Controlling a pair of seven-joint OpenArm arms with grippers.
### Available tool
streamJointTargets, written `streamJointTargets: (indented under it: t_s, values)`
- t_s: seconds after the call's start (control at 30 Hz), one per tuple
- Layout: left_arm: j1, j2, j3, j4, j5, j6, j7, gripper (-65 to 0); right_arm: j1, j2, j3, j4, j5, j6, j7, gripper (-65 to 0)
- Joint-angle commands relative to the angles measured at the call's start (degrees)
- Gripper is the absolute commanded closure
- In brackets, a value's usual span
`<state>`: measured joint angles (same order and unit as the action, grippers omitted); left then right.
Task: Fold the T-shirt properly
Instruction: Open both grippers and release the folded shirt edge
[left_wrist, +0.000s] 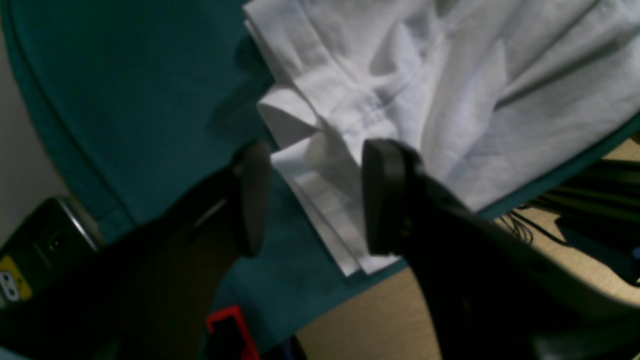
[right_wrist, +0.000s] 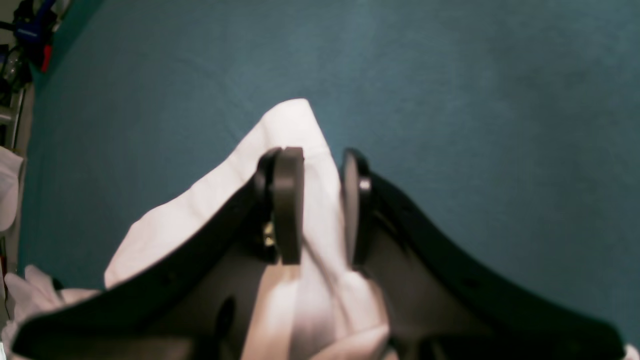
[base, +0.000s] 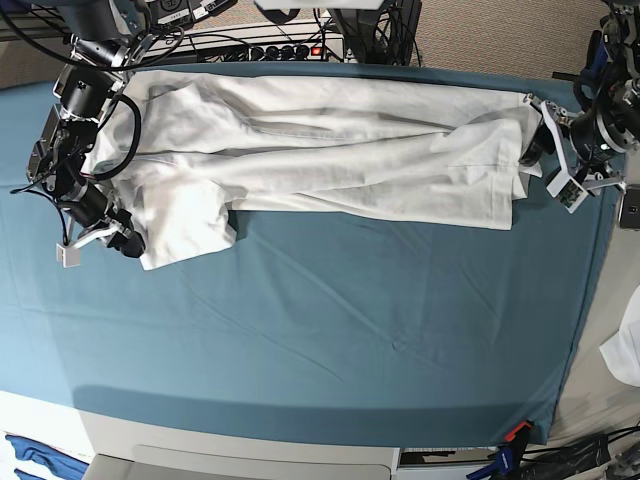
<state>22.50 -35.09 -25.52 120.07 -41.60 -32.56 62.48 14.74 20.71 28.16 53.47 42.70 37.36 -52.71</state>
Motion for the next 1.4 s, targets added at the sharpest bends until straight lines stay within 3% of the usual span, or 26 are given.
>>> streamJointTargets:
  t_s: [0.0,0.13,0.27,0.3,0.63,1.0,1.17,1.37]
  values:
    - [-0.3,-0.9,-0.5,0.8,-0.6,0.2,-1.0,-30.5,0.8,0.0,-0.6,0.5,0.0,0.2,-1.4,-14.7]
    - [-0.3,-0.9,-0.5,0.8,-0.6,0.2,-1.0,-30.5,0.8,-0.2,-1.1,0.5,-0.1,0.3,-1.4,-13.5]
    - [-0.3,-0.9,-0.5,0.8,-0.6,0.2,-1.0,-30.5,0.8,0.1,-1.1,0.5,-1.1,0.3,-1.5,-0.6]
    - [-0.3,-0.9,-0.5,0.8,-0.6,0.2,-1.0,-30.5,0.8,0.1,-1.1,0.5,-1.2,0.3,-1.5,0.0]
    - [-0.3,-0.9,-0.5,0.8,-0.6,1.5,-1.0,-30.5,0.8,0.4,-1.1,0.7,-1.5,0.3,-1.5,0.0]
    - [-0.3,-0.6,-0.5,0.8,-1.0,1.5,-1.1,-30.5,0.8,1.2,-1.1,14.3,-9.6,0.1,-6.8,0.0]
    - [-0.3,-0.6,-0.5,0.8,-1.5,1.5,-1.0,-30.5,0.4,1.0,-1.1,19.6,-9.0,0.1,-9.9,0.0]
    - [-0.3,-0.6,-0.5,0.8,-1.6,1.5,-1.1,-30.5,-4.2,1.0,-1.1,26.4,-2.1,0.2,-13.2,0.0]
